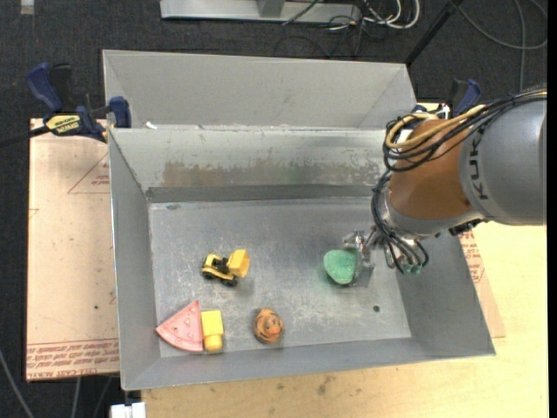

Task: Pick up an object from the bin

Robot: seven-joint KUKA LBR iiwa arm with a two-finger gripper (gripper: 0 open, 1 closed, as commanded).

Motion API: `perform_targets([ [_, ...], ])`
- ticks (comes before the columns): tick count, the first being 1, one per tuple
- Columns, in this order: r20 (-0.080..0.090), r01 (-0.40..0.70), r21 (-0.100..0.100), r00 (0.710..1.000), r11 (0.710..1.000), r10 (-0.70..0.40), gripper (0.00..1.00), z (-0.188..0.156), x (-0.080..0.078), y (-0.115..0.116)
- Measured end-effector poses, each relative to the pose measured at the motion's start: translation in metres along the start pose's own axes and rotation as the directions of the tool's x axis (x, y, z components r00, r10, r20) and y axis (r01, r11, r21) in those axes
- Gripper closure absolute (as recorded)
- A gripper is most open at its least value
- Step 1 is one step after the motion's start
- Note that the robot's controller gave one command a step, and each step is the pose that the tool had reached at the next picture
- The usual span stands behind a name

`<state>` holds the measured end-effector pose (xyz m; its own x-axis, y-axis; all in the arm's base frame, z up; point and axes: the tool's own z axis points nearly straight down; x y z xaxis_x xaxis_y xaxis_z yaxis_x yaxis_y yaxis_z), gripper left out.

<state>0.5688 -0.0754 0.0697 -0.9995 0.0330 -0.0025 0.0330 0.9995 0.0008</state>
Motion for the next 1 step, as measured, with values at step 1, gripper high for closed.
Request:
perform_targets([
  [1,0.0,0.0,0.0,1.0,1.0,0.0,1.0,0.0,0.0,0.0],
])
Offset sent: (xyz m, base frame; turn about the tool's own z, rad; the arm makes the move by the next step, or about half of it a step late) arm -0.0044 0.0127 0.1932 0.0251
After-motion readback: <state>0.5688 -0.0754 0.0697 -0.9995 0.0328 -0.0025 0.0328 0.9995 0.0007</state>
